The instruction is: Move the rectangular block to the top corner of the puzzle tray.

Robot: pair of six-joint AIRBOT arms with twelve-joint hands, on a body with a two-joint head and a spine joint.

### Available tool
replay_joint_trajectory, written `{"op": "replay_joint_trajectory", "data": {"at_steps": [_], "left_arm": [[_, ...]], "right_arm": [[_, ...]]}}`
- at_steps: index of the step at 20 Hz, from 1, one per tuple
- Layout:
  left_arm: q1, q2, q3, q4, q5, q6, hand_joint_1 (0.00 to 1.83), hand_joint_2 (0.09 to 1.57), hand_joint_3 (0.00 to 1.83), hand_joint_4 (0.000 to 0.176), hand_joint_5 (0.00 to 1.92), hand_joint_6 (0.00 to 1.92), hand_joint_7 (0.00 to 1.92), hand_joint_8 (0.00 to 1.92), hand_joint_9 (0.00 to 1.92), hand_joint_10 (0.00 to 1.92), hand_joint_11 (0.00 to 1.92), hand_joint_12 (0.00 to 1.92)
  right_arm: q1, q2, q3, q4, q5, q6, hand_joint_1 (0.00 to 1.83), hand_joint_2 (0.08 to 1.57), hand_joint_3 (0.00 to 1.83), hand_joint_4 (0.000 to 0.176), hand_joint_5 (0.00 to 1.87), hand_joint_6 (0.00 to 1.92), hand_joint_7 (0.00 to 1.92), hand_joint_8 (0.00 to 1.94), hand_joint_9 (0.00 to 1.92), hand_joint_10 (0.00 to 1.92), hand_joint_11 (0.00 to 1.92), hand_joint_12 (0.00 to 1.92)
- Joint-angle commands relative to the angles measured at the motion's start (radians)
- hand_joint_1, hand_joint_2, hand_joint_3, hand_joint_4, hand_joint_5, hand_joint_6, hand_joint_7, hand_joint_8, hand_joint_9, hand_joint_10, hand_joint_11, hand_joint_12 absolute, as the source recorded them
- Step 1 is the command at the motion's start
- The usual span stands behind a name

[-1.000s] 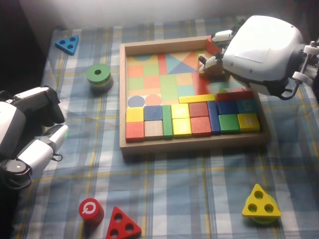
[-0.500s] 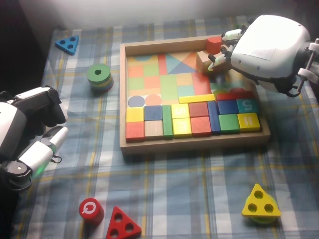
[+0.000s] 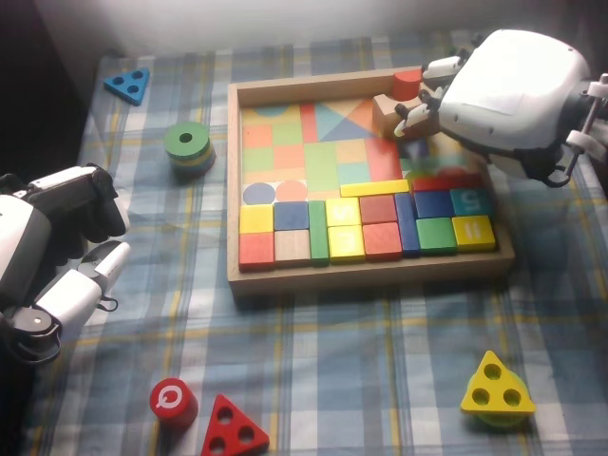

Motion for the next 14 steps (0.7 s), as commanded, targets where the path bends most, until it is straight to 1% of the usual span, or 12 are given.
{"op": "replay_joint_trajectory", "data": {"at_steps": [1,3,4,5,6,7,8,9,10,11,13,14], "left_arm": [[-0.006,0.005,0.002,0.039,-0.111,-0.006,1.06,1.32,0.05,0.041,0.6,1.63,0.59,1.67,0.6,1.92,0.59,1.92],[-0.006,0.005,0.003,0.038,-0.111,-0.006,1.05,1.33,0.04,0.043,0.59,1.65,0.58,1.68,0.62,1.92,0.61,1.92],[-0.006,0.005,0.002,0.038,-0.111,-0.006,1.05,1.33,0.04,0.042,0.58,1.66,0.58,1.68,0.62,1.92,0.62,1.92],[-0.006,0.005,0.002,0.038,-0.111,-0.006,1.05,1.33,0.04,0.043,0.58,1.66,0.58,1.68,0.62,1.92,0.62,1.92],[-0.006,0.005,0.002,0.038,-0.111,-0.006,1.05,1.33,0.04,0.043,0.59,1.65,0.58,1.68,0.62,1.92,0.62,1.92],[-0.006,0.005,0.002,0.038,-0.111,-0.006,1.05,1.33,0.04,0.041,0.59,1.65,0.58,1.68,0.62,1.92,0.62,1.92],[-0.006,0.005,0.002,0.038,-0.11,-0.006,1.05,1.33,0.04,0.041,0.59,1.65,0.58,1.68,0.63,1.92,0.63,1.92],[-0.006,0.005,0.002,0.038,-0.11,-0.006,1.06,1.33,0.04,0.04,0.6,1.64,0.59,1.67,0.63,1.92,0.62,1.92],[-0.006,0.005,0.002,0.038,-0.11,-0.006,1.06,1.33,0.03,0.039,0.59,1.64,0.6,1.66,0.63,1.92,0.63,1.92],[-0.006,0.005,0.002,0.039,-0.11,-0.006,1.06,1.33,0.03,0.04,0.6,1.64,0.6,1.65,0.61,1.92,0.6,1.92],[-0.007,0.005,0.002,0.039,-0.109,-0.006,1.07,1.33,0.03,0.041,0.6,1.63,0.6,1.65,0.62,1.92,0.6,1.92],[-0.007,0.005,0.002,0.039,-0.108,-0.006,1.06,1.33,0.03,0.041,0.6,1.64,0.59,1.66,0.61,1.92,0.59,1.92]], "right_arm": [[0.009,0.004,-0.002,0.003,0.1,-0.003,1.4,1.2,0.0,0.0,0.77,0.01,1.07,1.94,1.29,1.92,1.36,1.92],[0.009,0.004,-0.006,-0.004,0.105,0.007,1.37,1.2,0.0,0.0,0.79,0.01,1.11,1.94,1.31,1.92,1.37,1.92],[0.01,0.004,-0.004,-0.018,0.113,0.037,1.4,1.19,0.0,0.0,0.79,0.01,1.1,1.94,1.31,1.92,1.37,1.92],[0.01,0.004,-0.003,-0.02,0.116,0.046,1.38,1.21,0.0,0.011,0.79,0.0,1.08,1.94,1.3,1.92,1.37,1.92],[0.01,0.004,0.0,-0.02,0.117,0.046,1.41,1.21,0.0,0.013,0.78,0.0,1.11,1.94,1.34,1.92,1.42,1.92],[0.009,0.0,0.006,-0.02,0.117,0.046,1.38,1.22,0.0,0.0,0.76,0.0,1.14,1.94,1.36,1.92,1.44,1.92],[0.009,-0.007,0.015,-0.019,0.117,0.047,1.38,1.21,0.0,0.039,0.77,0.0,1.12,1.94,1.34,1.92,1.42,1.92],[0.009,-0.011,0.02,-0.016,0.118,0.048,1.4,1.22,0.0,0.029,0.75,0.0,1.11,1.94,1.34,1.92,1.42,1.92],[0.01,-0.011,0.023,-0.014,0.119,0.05,1.41,1.22,0.0,0.01,0.73,0.0,1.05,1.94,1.28,1.92,1.4,1.92],[0.011,-0.011,0.026,-0.014,0.126,0.062,1.44,1.22,0.0,0.0,0.71,0.0,1.05,1.94,1.28,1.92,1.38,1.92],[0.015,-0.011,0.026,-0.016,0.134,0.079,1.4,1.23,0.01,0.012,0.67,0.0,1.12,1.94,1.34,1.92,1.43,1.92],[0.016,-0.011,0.026,-0.016,0.136,0.08,1.38,1.23,0.01,0.035,0.65,0.0,1.13,1.94,1.34,1.92,1.45,1.92]]}}
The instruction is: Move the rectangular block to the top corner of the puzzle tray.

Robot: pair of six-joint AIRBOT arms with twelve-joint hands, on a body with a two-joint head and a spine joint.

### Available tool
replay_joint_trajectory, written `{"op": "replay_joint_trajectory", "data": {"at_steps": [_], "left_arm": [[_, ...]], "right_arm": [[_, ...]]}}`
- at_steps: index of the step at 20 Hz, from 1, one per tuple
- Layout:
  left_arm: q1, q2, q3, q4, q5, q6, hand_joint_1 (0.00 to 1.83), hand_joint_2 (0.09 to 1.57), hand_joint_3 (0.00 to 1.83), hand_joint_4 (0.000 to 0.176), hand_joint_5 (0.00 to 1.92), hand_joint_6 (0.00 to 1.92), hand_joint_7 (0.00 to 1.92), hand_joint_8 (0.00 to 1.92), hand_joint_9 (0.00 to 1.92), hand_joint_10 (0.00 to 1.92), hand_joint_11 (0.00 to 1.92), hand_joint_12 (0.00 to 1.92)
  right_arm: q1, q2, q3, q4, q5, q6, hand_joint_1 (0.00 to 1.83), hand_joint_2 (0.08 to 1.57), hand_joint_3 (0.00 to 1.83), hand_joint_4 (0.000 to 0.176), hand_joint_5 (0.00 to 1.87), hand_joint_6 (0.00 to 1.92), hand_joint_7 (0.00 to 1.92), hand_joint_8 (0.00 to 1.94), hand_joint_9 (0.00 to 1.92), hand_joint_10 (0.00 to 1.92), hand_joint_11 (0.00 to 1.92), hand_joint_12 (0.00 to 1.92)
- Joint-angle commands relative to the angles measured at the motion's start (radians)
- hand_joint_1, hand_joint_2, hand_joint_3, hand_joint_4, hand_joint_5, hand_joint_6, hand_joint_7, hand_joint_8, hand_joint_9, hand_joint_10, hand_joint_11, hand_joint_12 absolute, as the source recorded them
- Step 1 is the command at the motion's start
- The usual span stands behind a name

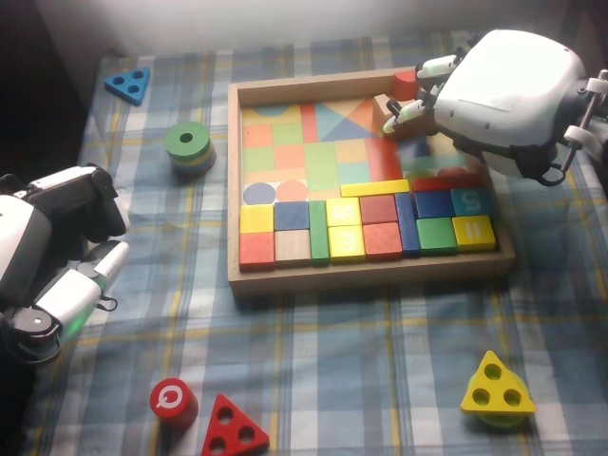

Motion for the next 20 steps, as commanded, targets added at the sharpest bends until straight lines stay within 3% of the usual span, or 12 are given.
{"op": "replay_joint_trajectory", "data": {"at_steps": [1,2,3,4,6,7,9,12,14,17,18,20], "left_arm": [[-0.007,0.005,0.002,0.04,-0.109,-0.006,1.06,1.33,0.03,0.041,0.59,1.65,0.59,1.66,0.6,1.92,0.58,1.92],[-0.007,0.005,0.002,0.04,-0.109,-0.006,1.06,1.34,0.03,0.041,0.59,1.65,0.59,1.66,0.62,1.92,0.62,1.92],[-0.007,0.005,0.002,0.04,-0.109,-0.006,1.06,1.34,0.03,0.041,0.58,1.66,0.58,1.67,0.61,1.92,0.61,1.92],[-0.007,0.005,0.002,0.04,-0.109,-0.006,1.06,1.34,0.03,0.041,0.59,1.65,0.58,1.67,0.61,1.92,0.6,1.92],[-0.007,0.004,0.002,0.04,-0.108,-0.006,1.06,1.34,0.02,0.041,0.59,1.64,0.59,1.67,0.61,1.92,0.6,1.92],[-0.007,0.004,0.003,0.04,-0.106,-0.006,1.06,1.33,0.02,0.04,0.59,1.63,0.6,1.66,0.63,1.92,0.62,1.92],[-0.007,0.004,0.003,0.04,-0.106,-0.006,1.06,1.34,0.02,0.042,0.59,1.65,0.58,1.67,0.62,1.92,0.62,1.92],[-0.007,0.004,0.003,0.041,-0.105,-0.007,1.06,1.34,0.02,0.039,0.58,1.64,0.59,1.69,0.64,1.92,0.65,1.92],[-0.007,0.004,0.005,0.042,-0.104,-0.023,1.06,1.34,0.02,0.04,0.59,1.64,0.59,1.68,0.63,1.92,0.62,1.92],[-0.006,0.004,0.007,0.042,-0.104,-0.032,1.06,1.34,0.02,0.04,0.59,1.64,0.59,1.68,0.64,1.92,0.65,1.92],[-0.006,0.005,0.007,0.042,-0.105,-0.032,1.06,1.34,0.02,0.041,0.59,1.64,0.59,1.67,0.63,1.92,0.63,1.92],[-0.006,0.007,0.01,0.042,-0.104,-0.032,1.06,1.34,0.01,0.04,0.6,1.63,0.59,1.67,0.61,1.92,0.61,1.92]], "right_arm": [[0.017,-0.001,0.004,-0.001,0.119,0.014,1.37,1.23,0.01,0.054,0.65,0.0,1.16,1.94,1.36,1.92,1.46,1.92],[0.019,-0.001,0.006,-0.015,0.127,0.043,1.38,1.23,0.01,0.076,0.63,0.0,1.17,1.94,1.36,1.92,1.46,1.92],[0.022,-0.001,0.011,-0.025,0.131,0.067,1.42,1.22,0.0,0.056,0.64,0.0,1.21,1.94,1.41,1.92,1.51,1.92],[0.024,-0.003,0.018,-0.029,0.131,0.067,1.49,1.21,0.0,0.005,0.63,0.0,1.25,1.94,1.45,1.92,1.55,1.92],[0.024,-0.019,0.031,-0.031,0.129,0.067,1.45,1.21,0.0,0.06,0.63,0.0,1.19,1.94,1.41,1.92,1.5,1.92],[0.024,-0.027,0.038,-0.032,0.127,0.067,1.44,1.22,0.0,0.07,0.63,0.0,1.17,1.94,1.39,1.92,1.49,1.92],[0.024,-0.041,0.05,-0.033,0.123,0.067,1.47,1.22,0.0,0.028,0.61,0.0,1.12,1.94,1.35,1.92,1.47,1.92],[0.024,-0.065,0.075,-0.036,0.105,0.067,1.41,1.22,0.0,0.112,0.62,0.01,1.06,1.94,1.33,1.92,1.45,1.92],[0.024,-0.071,0.084,-0.038,0.1,0.067,1.44,1.21,0.0,0.058,0.61,0.0,1.0,1.94,1.29,1.92,1.43,1.92],[0.024,-0.071,0.091,-0.04,0.092,0.066,1.41,1.21,0.0,0.08,0.62,0.0,1.05,1.94,1.33,1.92,1.45,1.92],[0.024,-0.07,0.092,-0.04,0.09,0.066,1.36,1.23,0.01,0.104,0.57,0.01,0.96,1.94,1.26,1.92,1.41,1.92],[0.024,-0.07,0.096,-0.04,0.086,0.066,1.39,1.2,0.0,0.044,0.57,0.0,0.92,1.94,1.2,1.92,1.35,1.92]]}}
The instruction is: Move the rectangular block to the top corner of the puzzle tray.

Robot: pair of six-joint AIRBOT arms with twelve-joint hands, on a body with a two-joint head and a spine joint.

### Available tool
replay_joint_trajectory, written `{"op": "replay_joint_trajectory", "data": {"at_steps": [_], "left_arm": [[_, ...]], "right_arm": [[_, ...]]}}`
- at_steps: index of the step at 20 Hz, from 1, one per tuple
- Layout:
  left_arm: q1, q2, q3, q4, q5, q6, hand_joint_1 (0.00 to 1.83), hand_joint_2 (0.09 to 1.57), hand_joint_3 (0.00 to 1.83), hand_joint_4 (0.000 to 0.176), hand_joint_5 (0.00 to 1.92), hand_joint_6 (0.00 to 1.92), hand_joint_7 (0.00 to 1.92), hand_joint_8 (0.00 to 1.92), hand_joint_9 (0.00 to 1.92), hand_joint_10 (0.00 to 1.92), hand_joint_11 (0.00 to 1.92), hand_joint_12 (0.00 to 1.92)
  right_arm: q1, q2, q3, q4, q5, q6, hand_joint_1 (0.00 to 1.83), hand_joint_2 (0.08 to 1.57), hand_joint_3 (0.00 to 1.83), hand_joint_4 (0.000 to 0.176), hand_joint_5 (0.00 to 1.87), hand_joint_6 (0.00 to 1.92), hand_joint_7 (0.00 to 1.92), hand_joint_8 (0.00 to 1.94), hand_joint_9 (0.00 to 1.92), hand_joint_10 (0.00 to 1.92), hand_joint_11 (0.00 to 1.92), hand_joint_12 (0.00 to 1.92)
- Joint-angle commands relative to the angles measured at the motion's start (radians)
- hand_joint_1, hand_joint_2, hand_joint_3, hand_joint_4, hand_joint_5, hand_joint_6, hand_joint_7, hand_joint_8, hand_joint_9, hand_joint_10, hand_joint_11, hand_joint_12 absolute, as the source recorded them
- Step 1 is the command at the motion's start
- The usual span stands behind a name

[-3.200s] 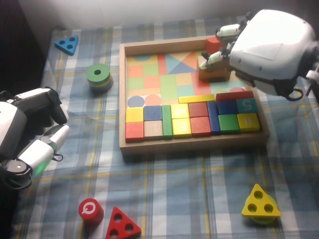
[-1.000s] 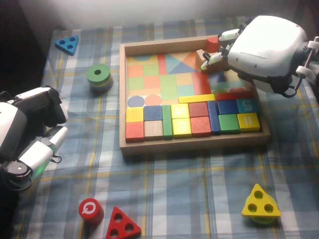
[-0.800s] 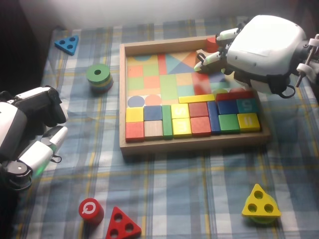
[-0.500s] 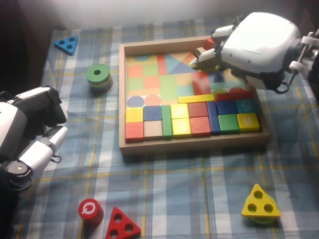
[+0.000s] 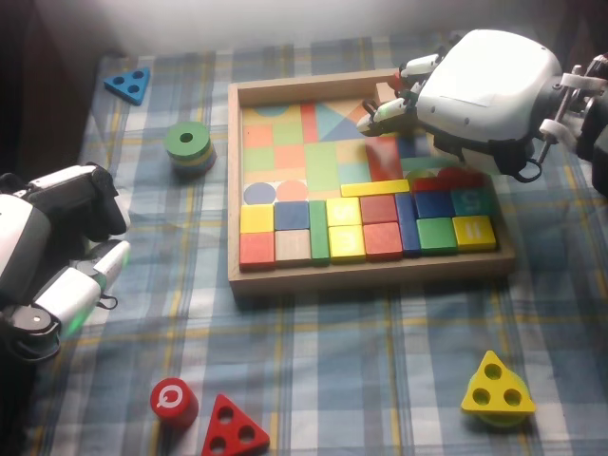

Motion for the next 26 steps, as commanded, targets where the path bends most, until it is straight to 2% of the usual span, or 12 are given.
{"op": "replay_joint_trajectory", "data": {"at_steps": [1,2,7,8,11,12,15,16,20,21,23,26], "left_arm": [[-0.005,0.01,0.005,0.038,-0.109,-0.006,1.06,1.34,0.01,0.04,0.6,1.63,0.59,1.67,0.61,1.92,0.61,1.92],[-0.005,0.011,0.004,0.038,-0.111,-0.006,1.07,1.33,0.01,0.038,0.61,1.61,0.61,1.65,0.63,1.92,0.62,1.92],[-0.002,0.011,0.002,0.037,-0.114,-0.006,1.07,1.33,0.01,0.039,0.61,1.62,0.59,1.66,0.63,1.92,0.61,1.92],[-0.002,0.011,0.002,0.037,-0.114,-0.006,1.07,1.34,0.01,0.039,0.61,1.62,0.59,1.66,0.61,1.92,0.58,1.92],[-0.002,0.011,0.001,0.037,-0.115,-0.006,1.06,1.34,0.01,0.04,0.6,1.63,0.58,1.68,0.6,1.92,0.57,1.92],[-0.001,0.011,0.001,0.037,-0.115,-0.006,1.06,1.34,0.01,0.041,0.6,1.64,0.58,1.68,0.62,1.92,0.61,1.92],[0.001,0.011,0.0,0.034,-0.115,-0.006,1.06,1.34,0.01,0.04,0.6,1.63,0.59,1.66,0.61,1.92,0.59,1.92],[0.001,0.011,0.0,0.034,-0.115,-0.006,1.06,1.34,0.01,0.04,0.6,1.63,0.58,1.67,0.6,1.92,0.58,1.92],[0.001,0.01,-0.001,0.034,-0.115,-0.006,1.07,1.34,0.01,0.041,0.61,1.62,0.59,1.65,0.62,1.92,0.61,1.92],[0.001,0.01,-0.001,0.034,-0.115,-0.006,1.06,1.34,0.01,0.04,0.6,1.62,0.6,1.67,0.63,1.92,0.63,1.92],[0.002,0.01,-0.002,0.034,-0.115,-0.006,1.07,1.34,0.01,0.038,0.6,1.61,0.59,1.67,0.62,1.92,0.61,1.92],[0.002,0.011,-0.002,0.034,-0.115,-0.006,1.07,1.34,0.01,0.038,0.61,1.61,0.58,1.68,0.6,1.92,0.57,1.92]], "right_arm": [[0.013,0.001,0.009,0.009,0.093,-0.004,1.42,1.19,0.0,0.007,0.58,0.01,0.94,1.94,1.21,1.92,1.35,1.92],[0.013,0.001,0.011,0.009,0.092,-0.004,1.42,1.19,0.0,0.0,0.57,0.0,0.95,1.94,1.2,1.92,1.33,1.92],[0.013,0.002,0.026,0.01,0.079,-0.004,1.38,1.2,0.0,0.006,0.56,0.0,1.06,1.93,1.32,1.92,1.39,1.92],[0.013,0.002,0.027,0.01,0.078,-0.004,1.37,1.2,0.0,0.0,0.56,0.0,1.07,1.94,1.32,1.92,1.4,1.92],[0.013,0.006,0.031,0.011,0.073,-0.004,1.43,1.18,0.0,0.009,0.59,0.01,1.01,1.94,1.25,1.92,1.37,1.92],[0.013,0.008,0.031,0.011,0.073,-0.004,1.41,1.18,0.0,0.0,0.59,0.0,0.97,1.94,1.22,1.92,1.34,1.92],[0.016,0.01,0.029,0.018,0.072,-0.04,1.34,1.21,0.01,0.009,0.56,0.0,0.87,1.94,1.16,1.92,1.26,1.92],[0.018,0.011,0.026,0.023,0.07,-0.052,1.37,1.2,0.0,0.0,0.57,0.01,0.89,1.94,1.18,1.92,1.28,1.92],[0.018,0.018,0.024,0.027,0.064,-0.057,1.38,1.2,0.0,0.0,0.57,0.0,1.04,1.94,1.29,1.92,1.41,1.92],[0.018,0.019,0.023,0.029,0.063,-0.057,1.36,1.22,0.01,0.012,0.55,0.0,1.02,1.94,1.27,1.92,1.39,1.92],[0.018,0.025,0.018,0.036,0.063,-0.057,1.35,1.21,0.0,0.0,0.56,0.0,1.08,1.94,1.31,1.92,1.41,1.92],[0.018,0.027,0.017,0.039,0.063,-0.057,1.35,1.2,0.0,0.014,0.57,0.0,1.15,1.94,1.39,1.92,1.49,1.92]]}}
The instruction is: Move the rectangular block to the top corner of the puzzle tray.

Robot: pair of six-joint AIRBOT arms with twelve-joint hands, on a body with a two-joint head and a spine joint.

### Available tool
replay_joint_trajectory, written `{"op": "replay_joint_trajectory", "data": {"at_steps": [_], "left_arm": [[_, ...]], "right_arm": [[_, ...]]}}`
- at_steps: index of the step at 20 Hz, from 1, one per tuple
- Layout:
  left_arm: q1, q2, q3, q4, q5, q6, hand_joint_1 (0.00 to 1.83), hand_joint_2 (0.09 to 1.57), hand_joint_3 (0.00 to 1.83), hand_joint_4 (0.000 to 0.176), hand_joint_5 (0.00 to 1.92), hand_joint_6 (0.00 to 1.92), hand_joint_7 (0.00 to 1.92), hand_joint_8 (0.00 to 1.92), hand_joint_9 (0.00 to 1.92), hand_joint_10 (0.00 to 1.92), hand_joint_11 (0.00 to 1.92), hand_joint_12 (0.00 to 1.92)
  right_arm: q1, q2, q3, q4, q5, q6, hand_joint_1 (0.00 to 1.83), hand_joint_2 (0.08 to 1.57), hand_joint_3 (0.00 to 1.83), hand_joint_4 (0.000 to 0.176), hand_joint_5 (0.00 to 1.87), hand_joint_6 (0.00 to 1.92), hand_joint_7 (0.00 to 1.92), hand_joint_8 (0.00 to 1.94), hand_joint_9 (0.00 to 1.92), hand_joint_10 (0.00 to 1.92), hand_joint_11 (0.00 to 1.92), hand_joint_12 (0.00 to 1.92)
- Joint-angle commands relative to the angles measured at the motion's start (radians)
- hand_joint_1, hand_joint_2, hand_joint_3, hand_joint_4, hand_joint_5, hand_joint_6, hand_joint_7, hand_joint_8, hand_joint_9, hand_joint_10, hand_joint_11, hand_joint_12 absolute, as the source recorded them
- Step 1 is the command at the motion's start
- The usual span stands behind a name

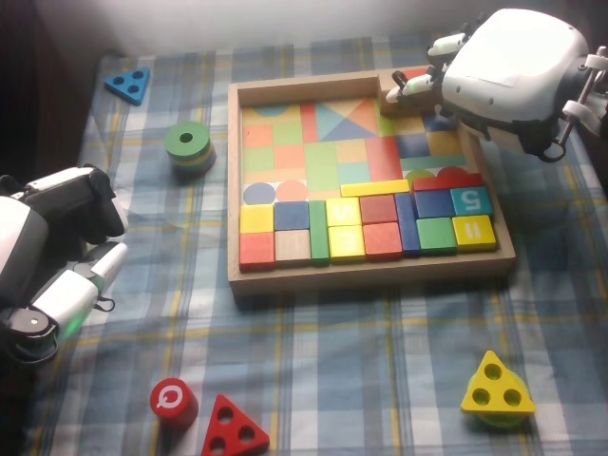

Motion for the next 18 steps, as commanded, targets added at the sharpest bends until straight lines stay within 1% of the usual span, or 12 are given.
{"op": "replay_joint_trajectory", "data": {"at_steps": [1,4,5,6,8,10,12,14,15,16,17,18], "left_arm": [[-0.005,0.01,0.001,0.038,-0.112,-0.006,1.07,1.34,0.01,0.038,0.61,1.62,0.59,1.67,0.64,1.92,0.63,1.92],[-0.005,0.01,0.0,0.038,-0.112,-0.006,1.07,1.34,0.01,0.038,0.61,1.61,0.59,1.67,0.64,1.92,0.63,1.92],[-0.005,0.009,0.0,0.038,-0.112,-0.006,1.06,1.34,0.01,0.04,0.61,1.62,0.59,1.67,0.63,1.92,0.62,1.92],[-0.005,0.009,0.0,0.038,-0.112,-0.006,1.06,1.34,0.01,0.04,0.61,1.62,0.59,1.67,0.63,1.92,0.62,1.92],[-0.005,0.009,0.0,0.038,-0.112,-0.006,1.07,1.34,0.01,0.037,0.6,1.61,0.6,1.67,0.65,1.92,0.64,1.92],[-0.006,0.01,0.0,0.038,-0.112,-0.006,1.07,1.33,0.0,0.038,0.61,1.6,0.61,1.66,0.64,1.92,0.62,1.92],[-0.005,0.01,-0.001,0.037,-0.113,-0.006,1.06,1.34,0.01,0.041,0.59,1.65,0.59,1.67,0.62,1.92,0.6,1.92],[-0.004,0.01,-0.001,0.036,-0.113,-0.006,1.06,1.34,0.01,0.041,0.6,1.63,0.59,1.67,0.62,1.92,0.59,1.92],[-0.004,0.01,-0.001,0.036,-0.113,-0.006,1.06,1.34,0.01,0.041,0.6,1.63,0.59,1.67,0.61,1.92,0.58,1.92],[-0.004,0.01,-0.001,0.036,-0.114,-0.006,1.06,1.34,0.01,0.041,0.6,1.63,0.59,1.67,0.61,1.92,0.58,1.92],[-0.004,0.01,-0.001,0.036,-0.115,-0.006,1.06,1.35,0.01,0.04,0.6,1.63,0.58,1.68,0.61,1.92,0.58,1.92],[-0.004,0.01,-0.001,0.036,-0.116,-0.006,1.06,1.35,0.01,0.042,0.6,1.64,0.58,1.68,0.63,1.92,0.61,1.92]], "right_arm": [[0.012,0.0,-0.001,0.011,0.076,-0.007,1.35,1.2,0.0,0.013,0.56,0.0,1.1,1.94,1.35,1.92,1.48,1.92],[0.012,0.0,-0.001,0.022,0.076,-0.025,1.36,1.21,0.0,0.0,0.54,0.0,1.01,1.94,1.28,1.92,1.42,1.92],[0.012,0.0,-0.001,0.024,0.076,-0.032,1.34,1.21,0.0,0.009,0.55,0.0,1.05,1.94,1.29,1.92,1.41,1.92],[0.012,0.0,-0.002,0.028,0.076,-0.041,1.34,1.21,0.0,0.009,0.55,0.0,1.05,1.94,1.29,1.92,1.41,1.92],[0.012,0.0,-0.012,0.07,0.071,-0.13,1.32,1.22,0.0,0.0,0.55,0.0,1.03,1.94,1.29,1.92,1.41,1.92],[0.012,0.0,-0.009,0.086,0.069,-0.133,1.3,1.23,0.01,0.0,0.56,0.0,1.03,1.94,1.28,1.92,1.42,1.92],[0.012,0.0,-0.01,0.09,0.069,-0.133,1.34,1.24,0.01,0.0,0.52,0.0,1.02,1.94,1.28,1.92,1.41,1.92],[0.012,0.0,-0.013,0.096,0.069,-0.133,1.32,1.24,0.0,0.0,0.54,0.01,0.94,1.94,1.21,1.92,1.34,1.92],[0.012,0.0,-0.019,0.098,0.07,-0.133,1.28,1.24,0.0,0.0,0.56,0.01,0.9,1.88,1.15,1.92,1.28,1.92],[0.012,0.007,-0.027,0.101,0.073,-0.133,1.28,1.24,0.0,0.0,0.54,0.0,0.89,1.91,1.16,1.92,1.29,1.92],[0.012,0.021,-0.041,0.104,0.079,-0.133,1.3,1.24,0.0,0.0,0.54,0.0,0.9,1.93,1.18,1.92,1.32,1.92],[0.012,0.029,-0.049,0.104,0.083,-0.133,1.32,1.24,0.0,0.0,0.54,0.0,1.01,1.94,1.28,1.92,1.4,1.92]]}}
